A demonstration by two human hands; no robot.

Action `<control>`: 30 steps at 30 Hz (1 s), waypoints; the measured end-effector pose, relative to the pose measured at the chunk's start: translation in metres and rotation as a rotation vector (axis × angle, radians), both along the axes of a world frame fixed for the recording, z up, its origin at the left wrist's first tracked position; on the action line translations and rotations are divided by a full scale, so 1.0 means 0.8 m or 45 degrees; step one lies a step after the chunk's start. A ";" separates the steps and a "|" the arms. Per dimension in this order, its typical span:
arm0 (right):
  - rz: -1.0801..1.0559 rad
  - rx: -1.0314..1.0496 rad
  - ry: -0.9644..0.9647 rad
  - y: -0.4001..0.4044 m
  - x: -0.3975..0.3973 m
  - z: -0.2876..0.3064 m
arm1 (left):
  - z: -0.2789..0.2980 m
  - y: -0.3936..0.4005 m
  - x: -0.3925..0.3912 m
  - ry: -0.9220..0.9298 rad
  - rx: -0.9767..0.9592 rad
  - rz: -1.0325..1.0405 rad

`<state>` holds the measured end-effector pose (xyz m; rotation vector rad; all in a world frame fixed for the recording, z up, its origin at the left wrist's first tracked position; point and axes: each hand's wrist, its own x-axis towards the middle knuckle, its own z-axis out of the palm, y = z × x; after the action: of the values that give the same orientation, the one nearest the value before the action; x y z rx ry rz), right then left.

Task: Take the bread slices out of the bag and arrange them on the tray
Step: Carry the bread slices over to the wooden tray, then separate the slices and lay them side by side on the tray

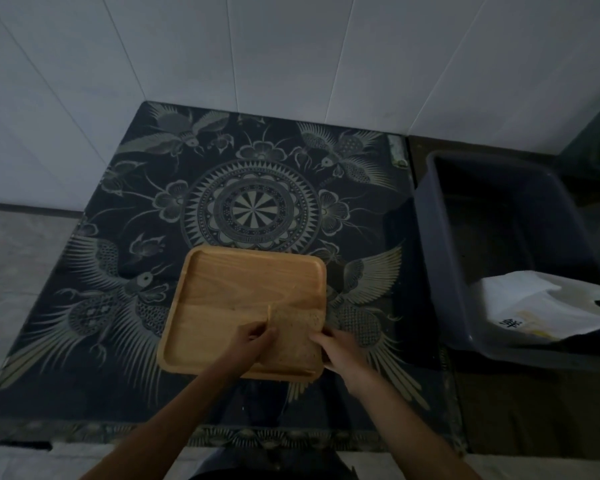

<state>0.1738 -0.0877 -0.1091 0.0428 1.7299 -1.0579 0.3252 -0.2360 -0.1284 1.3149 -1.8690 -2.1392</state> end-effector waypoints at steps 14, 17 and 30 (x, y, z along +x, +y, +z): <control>0.203 -0.018 0.180 -0.003 0.001 -0.004 | -0.011 0.006 0.011 -0.073 -0.072 0.098; 0.214 -0.025 0.227 -0.004 0.004 -0.004 | -0.015 0.006 0.014 -0.066 -0.054 0.117; 0.175 -0.070 0.665 0.009 0.014 -0.009 | 0.004 0.015 0.022 -0.153 -0.353 0.229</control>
<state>0.1851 -0.0805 -0.1161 -0.4152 2.1290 -1.0739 0.3426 -0.2237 -0.1249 1.5084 -1.9188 -1.6811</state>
